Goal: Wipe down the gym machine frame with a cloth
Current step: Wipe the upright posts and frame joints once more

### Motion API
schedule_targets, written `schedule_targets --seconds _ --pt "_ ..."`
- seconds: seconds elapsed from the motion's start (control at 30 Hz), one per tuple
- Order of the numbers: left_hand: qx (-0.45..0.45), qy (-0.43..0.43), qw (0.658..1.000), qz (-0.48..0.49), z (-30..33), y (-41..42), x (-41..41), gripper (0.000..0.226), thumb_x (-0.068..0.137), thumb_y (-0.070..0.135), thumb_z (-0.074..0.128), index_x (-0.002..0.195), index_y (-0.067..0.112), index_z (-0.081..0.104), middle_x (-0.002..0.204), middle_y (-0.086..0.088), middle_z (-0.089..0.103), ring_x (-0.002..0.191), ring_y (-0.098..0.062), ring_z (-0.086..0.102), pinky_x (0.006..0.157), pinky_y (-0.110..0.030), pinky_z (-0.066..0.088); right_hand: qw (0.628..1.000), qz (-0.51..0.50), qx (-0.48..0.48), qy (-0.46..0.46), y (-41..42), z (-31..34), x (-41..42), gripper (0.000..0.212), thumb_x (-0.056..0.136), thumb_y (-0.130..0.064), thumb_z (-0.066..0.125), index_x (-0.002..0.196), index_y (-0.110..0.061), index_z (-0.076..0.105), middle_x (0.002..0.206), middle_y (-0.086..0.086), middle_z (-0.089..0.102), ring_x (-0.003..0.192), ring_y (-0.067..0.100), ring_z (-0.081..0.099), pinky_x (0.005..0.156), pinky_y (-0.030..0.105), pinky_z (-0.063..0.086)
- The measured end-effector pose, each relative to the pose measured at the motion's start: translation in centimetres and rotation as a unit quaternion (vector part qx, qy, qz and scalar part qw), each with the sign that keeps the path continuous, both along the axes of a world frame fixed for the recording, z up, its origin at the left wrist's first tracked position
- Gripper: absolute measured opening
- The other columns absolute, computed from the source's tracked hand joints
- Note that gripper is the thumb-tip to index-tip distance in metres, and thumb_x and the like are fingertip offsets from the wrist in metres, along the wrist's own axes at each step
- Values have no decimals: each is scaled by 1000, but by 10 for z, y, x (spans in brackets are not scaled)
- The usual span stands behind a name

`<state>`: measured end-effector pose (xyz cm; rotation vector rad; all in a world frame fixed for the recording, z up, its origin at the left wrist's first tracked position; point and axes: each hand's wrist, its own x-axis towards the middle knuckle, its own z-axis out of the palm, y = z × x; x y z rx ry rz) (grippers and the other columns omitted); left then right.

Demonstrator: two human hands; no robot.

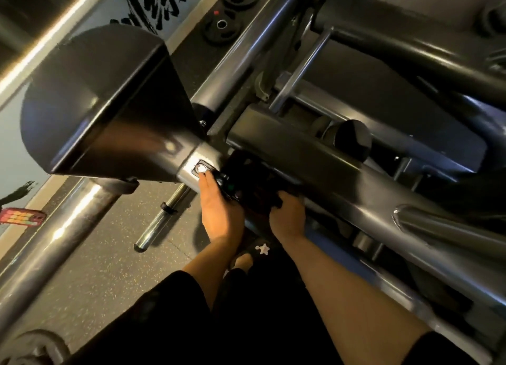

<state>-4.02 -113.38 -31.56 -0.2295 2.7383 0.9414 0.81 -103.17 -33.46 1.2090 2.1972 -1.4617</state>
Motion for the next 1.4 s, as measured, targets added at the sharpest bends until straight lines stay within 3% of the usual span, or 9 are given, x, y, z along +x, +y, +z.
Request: schedule_targets --seconds 0.13,0.3,0.4,0.7,0.83,0.97,1.03,1.2,1.4 --pt "47 76 996 -26 18 29 17 60 85 -3 57 141 9 43 148 -9 37 137 -25 35 111 -33 34 983 -99 -145 48 3 21 -4 37 87 3 47 119 -4 65 119 16 65 115 31 60 102 43 46" --pt "145 -68 985 -61 49 79 29 44 99 34 50 140 19 46 142 -7 44 128 -22 45 102 -29 31 872 -316 -347 139 45 69 9 27 93 -7 44 103 -10 68 94 9 71 84 20 69 66 30 55" --pt "222 -112 965 -82 70 108 28 57 90 59 50 134 24 52 134 -4 53 121 -20 52 107 -41 41 836 -378 -343 202 72 97 18 23 97 -19 48 105 -12 68 100 10 71 91 22 68 72 30 53" --pt "339 -101 907 -227 149 198 45 30 92 33 63 116 15 60 112 -7 66 105 -23 62 92 -33 48 818 -463 -126 317 150 183 35 8 102 -18 45 107 -17 52 100 9 60 95 25 61 93 44 52" --pt "319 -61 895 -305 186 234 59 34 89 22 67 120 9 61 114 -11 67 108 -25 61 97 -34 46 818 -457 -11 347 174 219 60 16 101 -17 46 109 -17 60 99 5 66 98 22 62 88 33 50" --pt "361 -97 868 -327 221 263 82 36 87 17 69 120 12 58 116 -8 66 109 -22 60 97 -33 47 839 -433 120 307 190 249 88 39 93 -49 42 106 -22 68 111 6 68 108 23 62 101 45 45" --pt "392 -130 850 -327 236 273 95 36 86 16 71 118 13 56 114 -6 64 105 -19 60 91 -29 48 831 -441 203 272 193 265 107 45 94 -45 39 115 -15 66 115 11 64 109 26 59 101 47 43" --pt "448 -186 768 -419 264 287 136 41 84 -1 66 119 16 53 112 -6 61 109 -23 59 92 -30 49 709 -534 408 212 191 294 174 17 93 -12 54 99 -3 67 102 18 66 100 35 60 88 38 42" --pt "417 -58 683 -597 279 300 187 48 83 2 68 129 15 60 124 -4 64 118 -16 57 101 -18 39 583 -603 522 154 172 310 229 32 84 -27 43 91 -8 68 89 13 66 87 32 60 70 33 39"
